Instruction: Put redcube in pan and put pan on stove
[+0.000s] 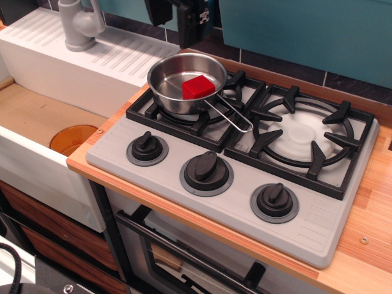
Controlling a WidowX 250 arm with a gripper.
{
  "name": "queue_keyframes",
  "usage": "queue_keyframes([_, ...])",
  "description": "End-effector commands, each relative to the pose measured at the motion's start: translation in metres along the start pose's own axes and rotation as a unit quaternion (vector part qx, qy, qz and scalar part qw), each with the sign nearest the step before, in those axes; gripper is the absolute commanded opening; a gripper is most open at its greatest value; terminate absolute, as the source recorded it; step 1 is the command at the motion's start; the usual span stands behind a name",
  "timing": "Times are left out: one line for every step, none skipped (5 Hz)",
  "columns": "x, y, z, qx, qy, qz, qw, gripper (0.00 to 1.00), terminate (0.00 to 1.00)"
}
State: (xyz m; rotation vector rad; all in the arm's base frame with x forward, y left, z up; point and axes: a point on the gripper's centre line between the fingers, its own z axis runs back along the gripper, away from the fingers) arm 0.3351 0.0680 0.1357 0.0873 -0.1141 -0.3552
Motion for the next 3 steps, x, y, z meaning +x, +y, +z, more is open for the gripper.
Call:
queue_keyframes([0.013, -0.015, 0.034, 0.02, -0.025, 0.009, 0.9994, 1.0, 0.0])
queue_keyframes([0.015, -0.023, 0.036, 0.018, -0.009, 0.002, 0.9998, 1.0, 0.0])
queue_keyframes([0.023, -0.031, 0.034, 0.016, 0.018, 0.002, 0.9997, 1.0, 1.0])
